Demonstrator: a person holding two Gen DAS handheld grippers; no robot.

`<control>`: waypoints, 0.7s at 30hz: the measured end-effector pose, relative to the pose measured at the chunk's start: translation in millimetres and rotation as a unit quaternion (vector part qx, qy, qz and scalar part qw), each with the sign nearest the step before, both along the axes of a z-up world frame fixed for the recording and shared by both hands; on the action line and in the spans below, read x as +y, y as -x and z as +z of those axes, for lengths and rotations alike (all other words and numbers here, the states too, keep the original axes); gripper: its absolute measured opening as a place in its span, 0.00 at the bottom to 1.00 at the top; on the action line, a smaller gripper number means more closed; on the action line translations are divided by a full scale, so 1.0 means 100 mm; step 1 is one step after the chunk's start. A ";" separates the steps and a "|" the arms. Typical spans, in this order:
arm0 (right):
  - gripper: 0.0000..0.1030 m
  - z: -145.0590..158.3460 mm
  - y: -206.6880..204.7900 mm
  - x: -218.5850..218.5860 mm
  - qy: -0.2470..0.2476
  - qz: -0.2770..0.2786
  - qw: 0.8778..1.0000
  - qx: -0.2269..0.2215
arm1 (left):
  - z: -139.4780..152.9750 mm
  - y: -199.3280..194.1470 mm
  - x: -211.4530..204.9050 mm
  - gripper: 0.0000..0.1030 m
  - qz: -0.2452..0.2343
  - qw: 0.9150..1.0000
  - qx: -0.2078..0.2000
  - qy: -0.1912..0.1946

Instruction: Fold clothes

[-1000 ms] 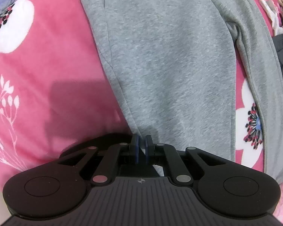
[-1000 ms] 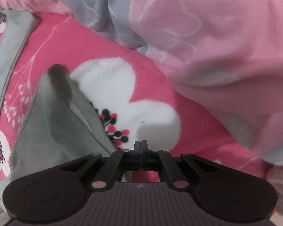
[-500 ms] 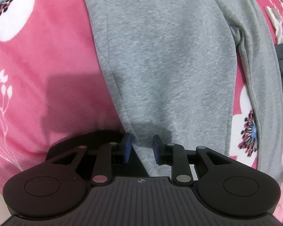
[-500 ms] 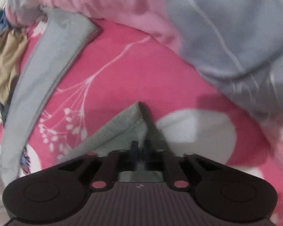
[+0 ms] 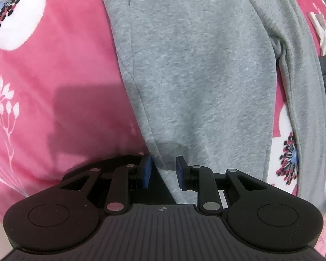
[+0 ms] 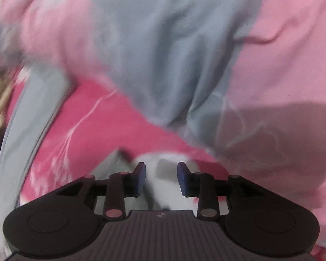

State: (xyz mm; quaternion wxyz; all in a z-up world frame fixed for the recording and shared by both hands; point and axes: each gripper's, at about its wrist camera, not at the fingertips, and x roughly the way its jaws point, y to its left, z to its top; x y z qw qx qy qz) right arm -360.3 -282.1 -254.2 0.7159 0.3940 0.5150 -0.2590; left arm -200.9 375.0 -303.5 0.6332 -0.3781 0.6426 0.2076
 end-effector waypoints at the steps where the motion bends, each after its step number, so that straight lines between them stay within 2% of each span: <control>1: 0.35 0.02 -0.02 0.08 -0.010 0.039 0.999 -0.012 | 0.00 0.01 0.01 0.23 0.000 1.000 -0.001 0.000; 2: 0.35 0.02 -0.06 0.20 -0.026 0.089 0.995 -0.028 | -0.01 0.02 0.01 0.23 0.001 1.000 -0.001 -0.001; 4: 0.34 -0.01 -0.15 0.43 -0.055 0.188 0.979 -0.050 | -0.02 0.04 0.03 0.23 0.002 1.000 0.000 -0.002; 6: 0.31 -0.20 -0.25 0.67 -0.069 0.278 0.958 -0.027 | -0.03 0.05 0.04 0.23 0.001 1.000 0.001 -0.001; 7: 0.29 -0.34 -0.24 0.72 -0.061 0.303 0.951 0.012 | -0.03 0.05 0.06 0.23 0.001 1.000 0.000 0.000; 8: 0.08 -0.47 -0.19 0.69 -0.054 0.296 0.952 0.045 | -0.03 0.06 0.07 0.23 0.003 1.000 -0.002 0.002; 9: 0.00 -0.53 -0.10 0.55 -0.068 0.250 0.964 0.051 | -0.02 0.07 0.10 0.23 0.007 1.000 -0.006 0.006; 11: 0.01 -0.48 0.12 0.25 -0.084 0.134 0.986 0.059 | -0.02 0.09 0.16 0.25 0.015 1.000 -0.016 0.012; 12: 0.18 -0.41 0.22 0.15 -0.065 0.095 0.990 0.076 | -0.02 0.10 0.19 0.28 0.018 1.000 -0.021 0.015; 13: 0.27 -0.32 0.29 0.11 -0.017 0.084 0.990 0.107 | -0.03 0.11 0.23 0.30 0.022 0.999 -0.024 0.017; 14: 0.39 -0.25 0.38 0.07 0.001 0.071 0.989 0.127 | -0.03 0.14 0.25 0.32 0.027 0.999 -0.027 0.019; 16: 0.40 -0.16 0.58 -0.04 -0.039 0.016 0.990 0.136 | -0.03 0.18 0.35 0.33 0.037 0.998 -0.032 0.028; 17: 0.42 -0.12 0.70 -0.07 -0.090 -0.026 0.988 0.120 | -0.03 0.17 0.39 0.33 0.041 0.998 -0.033 0.030; 18: 0.51 -0.10 0.82 -0.07 -0.148 -0.071 0.982 0.098 | -0.03 0.20 0.43 0.34 0.045 0.998 -0.034 0.031; 19: 0.57 -0.09 0.95 -0.03 -0.207 -0.113 0.969 0.077 | 0.00 0.24 0.48 0.35 0.049 0.998 -0.034 0.032; 20: 0.67 -0.10 1.08 0.04 -0.267 -0.155 0.949 0.057 | 0.05 0.22 0.47 0.36 0.053 0.997 -0.036 0.033; 21: 0.71 -0.12 1.19 0.12 -0.316 -0.194 0.927 0.045 | 0.03 0.15 0.45 0.39 0.055 0.997 -0.038 0.034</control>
